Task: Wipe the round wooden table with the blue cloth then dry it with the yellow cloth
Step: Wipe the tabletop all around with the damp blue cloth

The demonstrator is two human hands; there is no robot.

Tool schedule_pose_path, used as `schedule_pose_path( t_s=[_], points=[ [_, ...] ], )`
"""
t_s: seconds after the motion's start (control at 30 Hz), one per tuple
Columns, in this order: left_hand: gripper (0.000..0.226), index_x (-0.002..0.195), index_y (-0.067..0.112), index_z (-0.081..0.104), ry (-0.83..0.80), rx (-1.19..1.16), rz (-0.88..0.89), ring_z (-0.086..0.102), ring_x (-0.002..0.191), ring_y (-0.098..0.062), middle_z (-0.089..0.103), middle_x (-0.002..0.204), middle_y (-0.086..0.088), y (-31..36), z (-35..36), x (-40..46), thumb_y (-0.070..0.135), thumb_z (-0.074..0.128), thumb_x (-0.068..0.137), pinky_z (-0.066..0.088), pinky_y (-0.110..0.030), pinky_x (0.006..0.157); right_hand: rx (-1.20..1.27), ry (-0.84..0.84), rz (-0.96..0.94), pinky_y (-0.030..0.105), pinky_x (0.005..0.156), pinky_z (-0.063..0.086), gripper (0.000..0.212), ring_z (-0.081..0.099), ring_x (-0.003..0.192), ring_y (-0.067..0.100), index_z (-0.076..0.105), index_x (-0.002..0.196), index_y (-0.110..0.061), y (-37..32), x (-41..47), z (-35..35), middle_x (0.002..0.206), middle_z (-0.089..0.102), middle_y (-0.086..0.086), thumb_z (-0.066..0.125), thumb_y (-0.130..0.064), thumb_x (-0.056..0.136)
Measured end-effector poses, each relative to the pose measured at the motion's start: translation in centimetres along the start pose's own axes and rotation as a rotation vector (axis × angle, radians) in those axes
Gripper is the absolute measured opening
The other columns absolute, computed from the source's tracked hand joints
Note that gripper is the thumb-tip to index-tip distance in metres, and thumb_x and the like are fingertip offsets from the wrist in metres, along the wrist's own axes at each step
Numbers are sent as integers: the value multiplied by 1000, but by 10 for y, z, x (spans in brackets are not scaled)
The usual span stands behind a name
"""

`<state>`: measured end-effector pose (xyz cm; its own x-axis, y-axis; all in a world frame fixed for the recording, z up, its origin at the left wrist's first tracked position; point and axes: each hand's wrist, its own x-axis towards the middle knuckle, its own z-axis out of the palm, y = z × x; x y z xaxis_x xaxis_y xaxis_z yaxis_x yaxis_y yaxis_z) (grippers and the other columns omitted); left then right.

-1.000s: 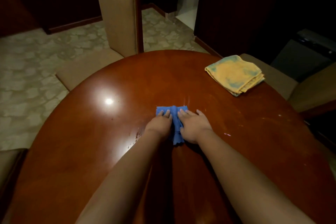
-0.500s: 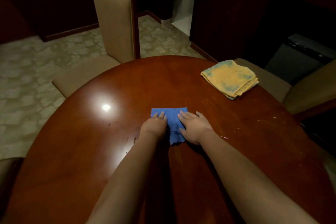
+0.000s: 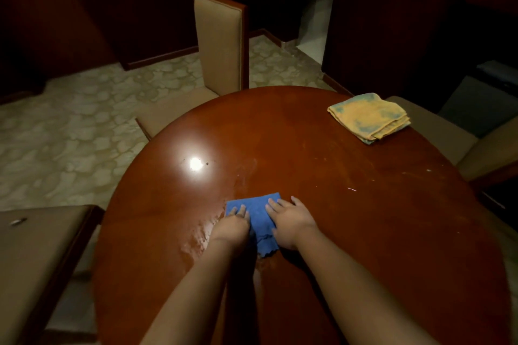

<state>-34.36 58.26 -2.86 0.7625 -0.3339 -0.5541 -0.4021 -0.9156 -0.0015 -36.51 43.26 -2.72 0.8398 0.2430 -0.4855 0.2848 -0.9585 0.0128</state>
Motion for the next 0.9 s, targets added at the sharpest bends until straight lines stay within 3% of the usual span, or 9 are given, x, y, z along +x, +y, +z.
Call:
schedule_pose_path(
  t_s=[0.2, 0.6, 0.9],
  points=[
    [64, 153, 7, 8, 8, -24, -28, 4, 148, -23, -4, 160, -7, -14, -15, 27, 27, 40, 101, 23, -36, 114, 5, 12, -3, 45, 118, 0, 62, 3, 148, 16, 3, 155, -19, 7, 29, -14, 162, 0, -3, 28, -40, 103],
    [75, 153, 11, 11, 45, 8, -6, 8, 147, -20, -2, 161, -4, -107, -91, 141, 23, 53, 93, 20, -35, 117, 164, 136, 49, 45, 117, -2, 61, 4, 147, 17, 8, 155, -20, 16, 163, -73, 162, 2, -4, 30, -41, 102],
    [66, 151, 9, 19, 85, -22, -119, 15, 146, -22, 5, 160, -6, -123, -59, 96, 27, 47, 94, 27, -36, 114, 111, 130, -63, 44, 117, -3, 60, 0, 148, 14, 5, 155, -21, -16, 154, -66, 162, -2, -6, 28, -39, 102]
  ],
)
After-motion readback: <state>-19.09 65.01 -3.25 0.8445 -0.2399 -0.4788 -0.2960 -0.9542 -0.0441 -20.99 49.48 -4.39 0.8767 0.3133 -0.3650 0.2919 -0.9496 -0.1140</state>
